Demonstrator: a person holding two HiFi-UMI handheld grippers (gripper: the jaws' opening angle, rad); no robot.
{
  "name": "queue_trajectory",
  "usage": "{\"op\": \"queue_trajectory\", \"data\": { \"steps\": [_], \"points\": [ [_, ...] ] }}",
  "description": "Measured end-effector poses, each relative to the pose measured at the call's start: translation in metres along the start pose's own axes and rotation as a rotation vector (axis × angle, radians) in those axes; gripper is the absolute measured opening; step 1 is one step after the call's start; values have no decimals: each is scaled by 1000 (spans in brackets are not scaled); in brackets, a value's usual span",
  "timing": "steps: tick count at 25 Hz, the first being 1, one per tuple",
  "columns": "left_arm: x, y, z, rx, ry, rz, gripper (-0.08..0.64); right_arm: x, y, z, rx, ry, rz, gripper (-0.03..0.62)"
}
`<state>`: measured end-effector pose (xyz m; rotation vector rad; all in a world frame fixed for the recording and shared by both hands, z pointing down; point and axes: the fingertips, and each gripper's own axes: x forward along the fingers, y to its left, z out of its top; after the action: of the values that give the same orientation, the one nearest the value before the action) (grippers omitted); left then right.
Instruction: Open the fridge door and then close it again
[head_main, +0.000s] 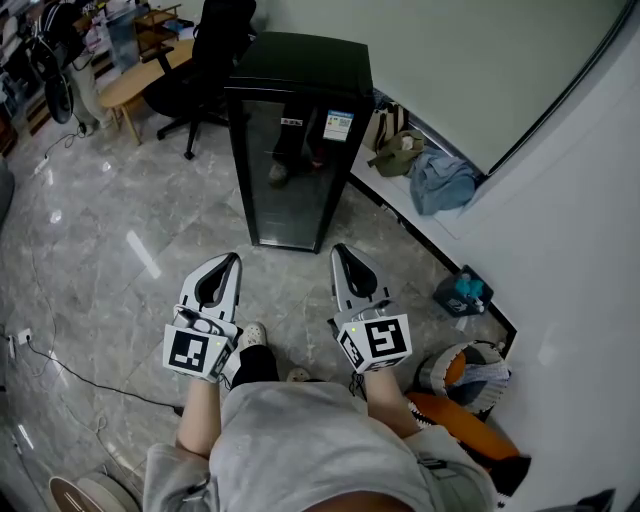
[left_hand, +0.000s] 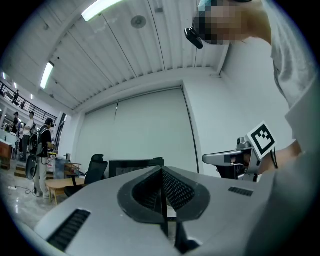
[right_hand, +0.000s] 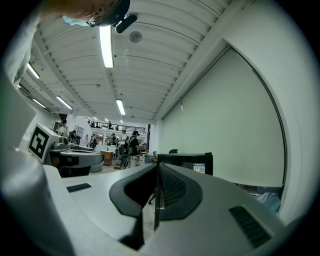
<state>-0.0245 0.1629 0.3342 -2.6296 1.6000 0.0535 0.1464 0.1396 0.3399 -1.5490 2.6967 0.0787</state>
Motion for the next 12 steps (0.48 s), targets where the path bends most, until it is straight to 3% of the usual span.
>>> {"op": "queue_trajectory", "data": {
  "steps": [12],
  "points": [
    [77,84,-9,10,17,-101,15,97,-18,0,-1,-10,-99,25]
  ]
}}
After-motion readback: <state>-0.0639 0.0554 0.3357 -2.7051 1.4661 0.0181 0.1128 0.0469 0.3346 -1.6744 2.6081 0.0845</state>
